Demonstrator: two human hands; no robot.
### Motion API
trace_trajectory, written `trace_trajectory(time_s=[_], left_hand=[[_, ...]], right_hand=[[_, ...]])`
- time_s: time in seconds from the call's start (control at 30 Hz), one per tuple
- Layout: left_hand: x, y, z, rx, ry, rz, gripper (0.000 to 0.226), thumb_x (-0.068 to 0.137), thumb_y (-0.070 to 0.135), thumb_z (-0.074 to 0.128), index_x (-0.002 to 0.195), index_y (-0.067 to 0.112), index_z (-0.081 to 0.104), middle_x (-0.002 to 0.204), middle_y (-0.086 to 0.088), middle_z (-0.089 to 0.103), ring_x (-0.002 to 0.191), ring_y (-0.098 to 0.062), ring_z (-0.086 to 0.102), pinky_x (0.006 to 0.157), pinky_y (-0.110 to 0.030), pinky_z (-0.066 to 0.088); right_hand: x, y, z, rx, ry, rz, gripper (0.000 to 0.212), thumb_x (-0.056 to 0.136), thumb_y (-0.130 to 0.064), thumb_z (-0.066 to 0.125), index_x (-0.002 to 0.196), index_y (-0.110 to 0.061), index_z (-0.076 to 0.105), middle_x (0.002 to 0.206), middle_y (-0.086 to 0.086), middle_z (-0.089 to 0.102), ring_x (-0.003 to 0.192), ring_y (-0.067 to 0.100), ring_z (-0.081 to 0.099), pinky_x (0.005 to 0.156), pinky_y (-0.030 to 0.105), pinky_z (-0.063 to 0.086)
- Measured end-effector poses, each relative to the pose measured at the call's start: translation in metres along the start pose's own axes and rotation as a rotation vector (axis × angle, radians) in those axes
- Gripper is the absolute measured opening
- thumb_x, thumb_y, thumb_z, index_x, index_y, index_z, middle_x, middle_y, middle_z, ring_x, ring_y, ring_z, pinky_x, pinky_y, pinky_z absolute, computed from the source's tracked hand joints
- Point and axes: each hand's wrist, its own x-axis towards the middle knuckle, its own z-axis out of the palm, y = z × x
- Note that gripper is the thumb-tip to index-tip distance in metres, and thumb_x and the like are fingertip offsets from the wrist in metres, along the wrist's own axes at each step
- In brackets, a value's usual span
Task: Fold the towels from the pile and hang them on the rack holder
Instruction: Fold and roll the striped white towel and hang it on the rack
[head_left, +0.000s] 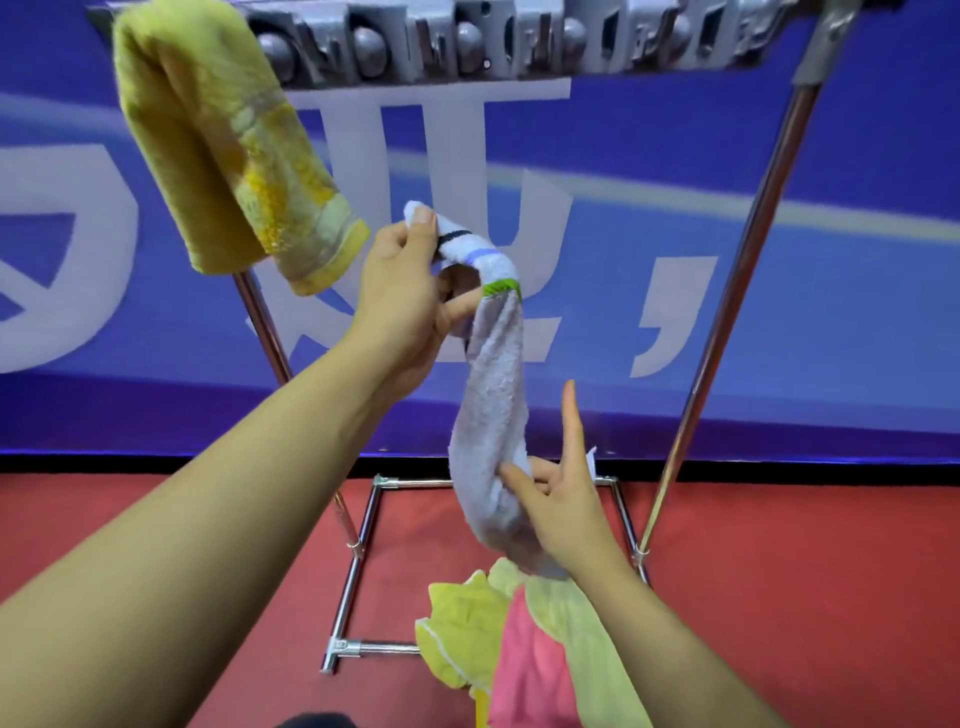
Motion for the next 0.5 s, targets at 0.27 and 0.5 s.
trace_trajectory(time_s=[0.27, 0.5], left_hand=[[-0.018, -0.107, -0.057, 0.024, 0.114, -0.323, 0.034, 0.109, 0.031, 0.046, 0.127, 0.003, 0.057, 0.126, -0.016, 0.069, 0.109, -0.022, 0.072, 0.091, -0.039, 0.059], [-0.097, -0.19, -0.094, -0.05, 0.003, -0.897, 0.021, 0.094, 0.033, 0.063, 0.097, 0.015, 0.071, 0.082, -0.003, 0.069, 0.069, -0.017, 0.062, 0.061, -0.028, 0.049]], right_hand=[[-0.005, -0.031, -0.003, 0.322, 0.051, 0.127, 0.027, 0.101, -0.007, 0.056, 0.114, -0.019, 0.076, 0.113, 0.006, 0.077, 0.105, 0.021, 0.072, 0.088, 0.029, 0.057], [-0.004, -0.03, 0.002, 0.522, -0.052, 0.19, 0.036, 0.1, -0.006, 0.055, 0.131, -0.022, 0.063, 0.119, 0.008, 0.075, 0.11, 0.023, 0.071, 0.097, 0.037, 0.056]])
